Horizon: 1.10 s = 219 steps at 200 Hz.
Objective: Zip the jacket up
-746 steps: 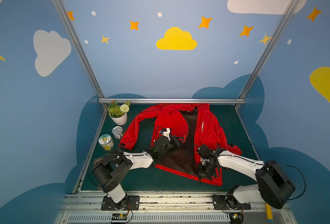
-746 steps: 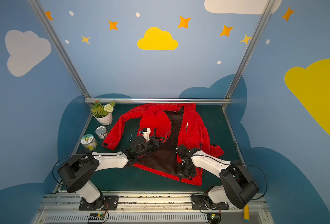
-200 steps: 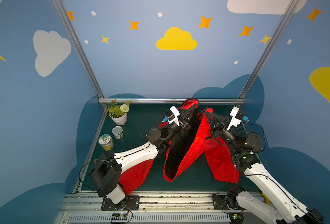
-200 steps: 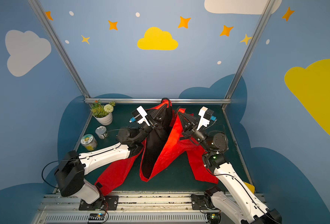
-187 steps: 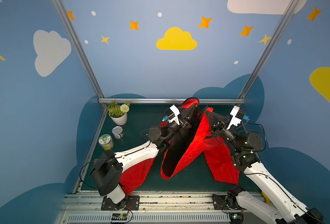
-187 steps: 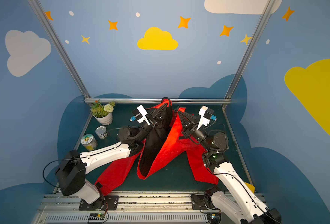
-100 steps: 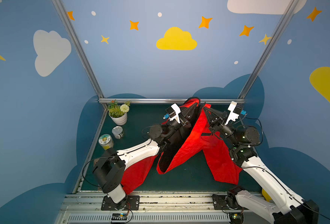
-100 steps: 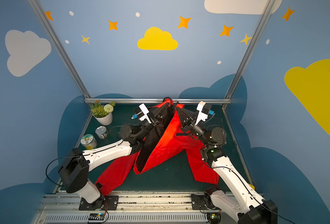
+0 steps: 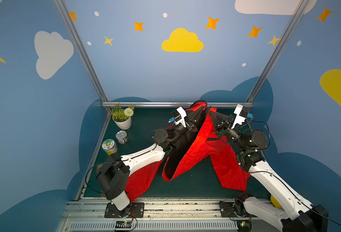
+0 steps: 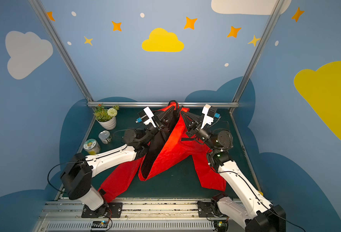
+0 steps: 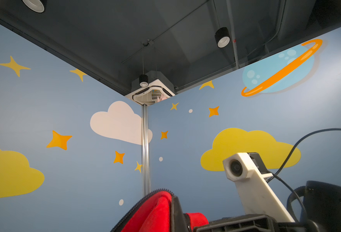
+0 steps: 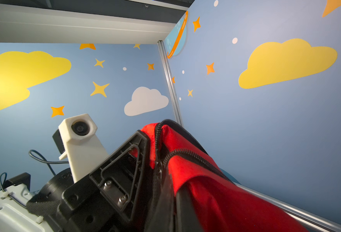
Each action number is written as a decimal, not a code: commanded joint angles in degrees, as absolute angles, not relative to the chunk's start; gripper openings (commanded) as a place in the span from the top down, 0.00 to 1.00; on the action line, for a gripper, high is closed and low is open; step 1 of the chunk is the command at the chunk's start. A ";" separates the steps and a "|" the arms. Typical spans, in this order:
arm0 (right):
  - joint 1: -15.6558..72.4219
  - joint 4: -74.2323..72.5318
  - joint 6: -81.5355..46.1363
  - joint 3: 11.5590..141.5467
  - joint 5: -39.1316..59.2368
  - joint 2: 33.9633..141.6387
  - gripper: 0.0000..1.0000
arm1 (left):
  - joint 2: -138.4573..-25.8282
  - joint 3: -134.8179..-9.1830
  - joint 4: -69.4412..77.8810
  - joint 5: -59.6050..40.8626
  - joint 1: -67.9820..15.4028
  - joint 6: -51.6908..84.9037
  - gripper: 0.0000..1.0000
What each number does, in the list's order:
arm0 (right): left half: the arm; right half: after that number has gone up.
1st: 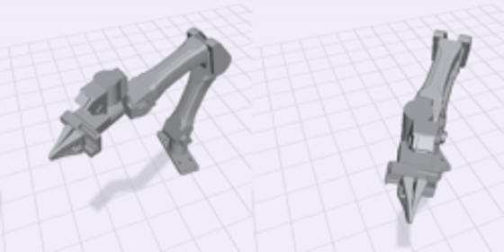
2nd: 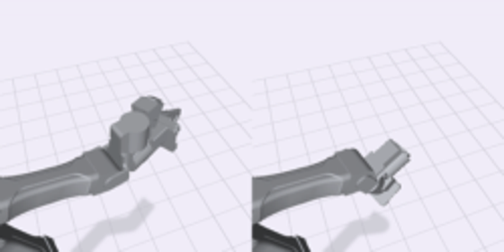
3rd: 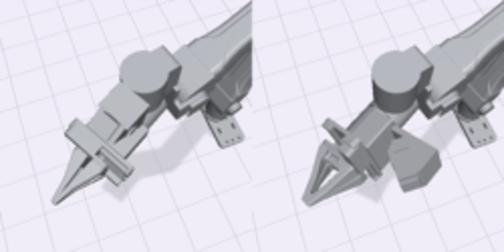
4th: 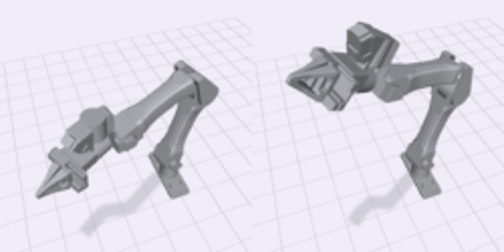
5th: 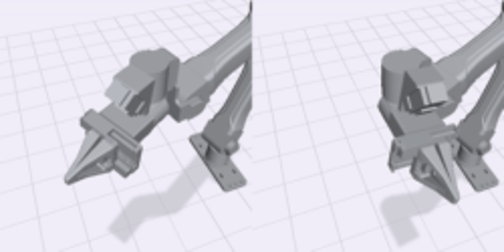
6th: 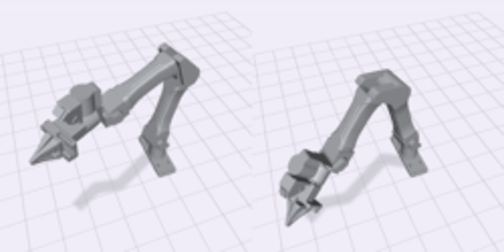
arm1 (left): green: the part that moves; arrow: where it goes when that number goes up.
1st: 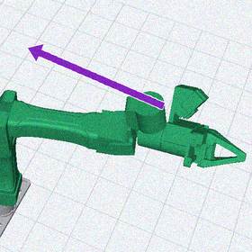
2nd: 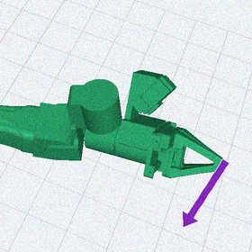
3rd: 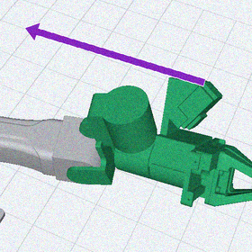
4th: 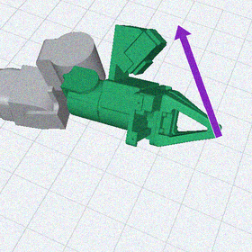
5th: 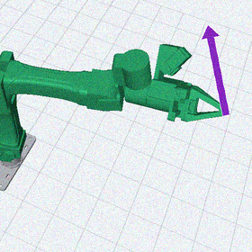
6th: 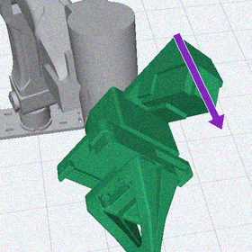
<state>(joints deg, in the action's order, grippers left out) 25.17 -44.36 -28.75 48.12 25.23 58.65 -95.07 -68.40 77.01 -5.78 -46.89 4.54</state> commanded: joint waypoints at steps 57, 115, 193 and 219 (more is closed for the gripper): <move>24.93 -48.01 -29.87 50.51 26.41 58.27 1.00 | -95.55 -70.58 80.07 -5.85 -47.02 5.59 0.97; 24.93 -47.92 -29.97 50.93 26.28 58.18 1.00 | -95.90 -69.79 80.01 -5.54 -47.46 5.45 0.97; 24.94 -49.14 -31.29 50.41 23.22 57.92 1.00 | -95.36 -68.99 80.05 -4.22 -48.03 2.05 0.97; 25.05 -49.94 -32.14 50.02 22.27 57.75 1.00 | -95.45 -68.91 80.05 -2.61 -48.76 -0.86 0.97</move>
